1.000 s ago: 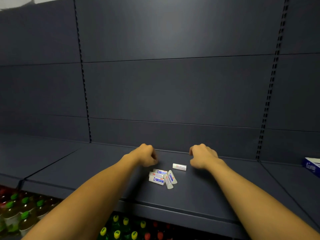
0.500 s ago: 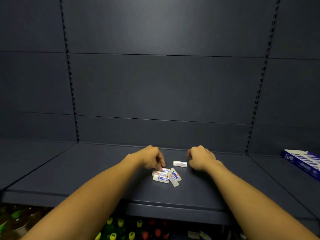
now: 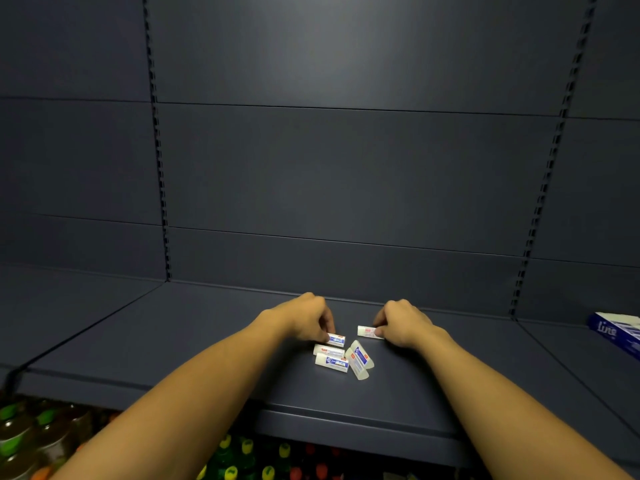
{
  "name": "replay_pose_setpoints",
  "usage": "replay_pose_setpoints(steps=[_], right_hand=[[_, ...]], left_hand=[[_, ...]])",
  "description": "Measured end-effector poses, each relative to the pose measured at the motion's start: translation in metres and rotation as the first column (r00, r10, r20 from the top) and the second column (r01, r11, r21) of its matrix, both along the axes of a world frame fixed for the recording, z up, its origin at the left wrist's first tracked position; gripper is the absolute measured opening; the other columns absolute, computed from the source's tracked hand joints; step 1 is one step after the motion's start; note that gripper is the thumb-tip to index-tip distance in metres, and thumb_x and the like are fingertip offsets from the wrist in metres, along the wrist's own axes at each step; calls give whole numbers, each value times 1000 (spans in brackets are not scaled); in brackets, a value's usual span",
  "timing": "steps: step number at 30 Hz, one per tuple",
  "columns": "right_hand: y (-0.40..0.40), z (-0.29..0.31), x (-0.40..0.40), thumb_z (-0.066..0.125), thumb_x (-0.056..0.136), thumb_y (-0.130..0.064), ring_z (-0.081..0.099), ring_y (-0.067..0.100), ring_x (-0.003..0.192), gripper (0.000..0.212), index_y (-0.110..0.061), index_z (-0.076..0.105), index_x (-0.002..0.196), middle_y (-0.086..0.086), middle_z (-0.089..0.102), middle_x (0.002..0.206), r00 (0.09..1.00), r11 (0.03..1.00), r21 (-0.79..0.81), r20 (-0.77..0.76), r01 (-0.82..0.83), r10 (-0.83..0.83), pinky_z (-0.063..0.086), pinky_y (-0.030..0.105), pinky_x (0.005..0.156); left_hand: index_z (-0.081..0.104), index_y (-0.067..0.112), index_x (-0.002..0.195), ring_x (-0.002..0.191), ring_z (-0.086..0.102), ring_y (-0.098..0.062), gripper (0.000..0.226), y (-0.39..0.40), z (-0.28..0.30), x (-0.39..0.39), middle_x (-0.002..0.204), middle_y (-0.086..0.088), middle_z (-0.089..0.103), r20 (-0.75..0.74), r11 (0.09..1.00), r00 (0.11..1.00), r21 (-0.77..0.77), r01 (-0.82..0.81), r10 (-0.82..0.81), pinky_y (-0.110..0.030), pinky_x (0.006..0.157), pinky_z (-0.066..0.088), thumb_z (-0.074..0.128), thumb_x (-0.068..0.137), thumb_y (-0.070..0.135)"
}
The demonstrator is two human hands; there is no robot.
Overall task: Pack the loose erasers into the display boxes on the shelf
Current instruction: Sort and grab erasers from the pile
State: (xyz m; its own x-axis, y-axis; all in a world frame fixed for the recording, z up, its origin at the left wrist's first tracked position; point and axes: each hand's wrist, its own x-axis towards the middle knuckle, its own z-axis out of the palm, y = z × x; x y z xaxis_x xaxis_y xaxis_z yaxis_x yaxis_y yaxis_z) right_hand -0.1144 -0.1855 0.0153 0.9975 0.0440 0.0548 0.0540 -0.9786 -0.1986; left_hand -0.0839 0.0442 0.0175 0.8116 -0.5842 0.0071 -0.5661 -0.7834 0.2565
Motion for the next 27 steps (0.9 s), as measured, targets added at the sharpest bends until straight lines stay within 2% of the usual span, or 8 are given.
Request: replay_pose_setpoints(steps=[3, 10, 15, 21, 27], right_hand=[[-1, -1, 4, 68, 92, -25, 65, 20, 102, 18, -26, 77, 108, -1, 70, 116, 1000, 1000, 18, -2, -6, 6, 55, 39, 90], [-3, 2, 5, 77, 86, -26, 66, 16, 92, 8, -24, 75, 93, -3, 70, 99, 999, 998, 22, 1, -53, 53, 57, 40, 87], [-7, 6, -2, 85, 76, -26, 65, 14, 84, 18, -24, 73, 89, -9, 67, 88, 995, 997, -8, 52, -83, 83, 55, 33, 77], [-11, 7, -11, 80, 78, -28, 62, 14, 86, 15, -27, 70, 90, -9, 66, 94, 979, 993, -56, 170, -107, 115, 53, 31, 75], [-16, 16, -24, 74, 81, -31, 61, 17, 93, 12, -26, 69, 91, -7, 65, 101, 960, 992, -81, 258, -94, 111, 53, 36, 79]], left_hand=[[79, 19, 105, 91, 68, -10, 18, 0, -1, 4, 102, 4, 75, 8, 1000, 1000, 7, -17, 17, -34, 89, 59, 72, 89, 22], [77, 17, 100, 91, 66, -14, 14, -5, -4, 9, 97, 4, 72, 6, 999, 999, -11, -32, 32, -34, 88, 58, 79, 86, 21], [75, 20, 94, 89, 66, -14, 12, -6, -4, 12, 92, 7, 69, 42, 998, 998, -28, -54, 56, -34, 85, 58, 81, 84, 21], [75, 20, 98, 90, 65, -14, 16, -4, -1, 13, 98, 4, 70, 118, 993, 989, -95, -76, 87, -33, 83, 57, 81, 85, 25], [75, 21, 104, 87, 64, -13, 18, -7, 14, 9, 100, 3, 70, 205, 991, 977, -126, -37, 63, -31, 77, 56, 75, 89, 31]])
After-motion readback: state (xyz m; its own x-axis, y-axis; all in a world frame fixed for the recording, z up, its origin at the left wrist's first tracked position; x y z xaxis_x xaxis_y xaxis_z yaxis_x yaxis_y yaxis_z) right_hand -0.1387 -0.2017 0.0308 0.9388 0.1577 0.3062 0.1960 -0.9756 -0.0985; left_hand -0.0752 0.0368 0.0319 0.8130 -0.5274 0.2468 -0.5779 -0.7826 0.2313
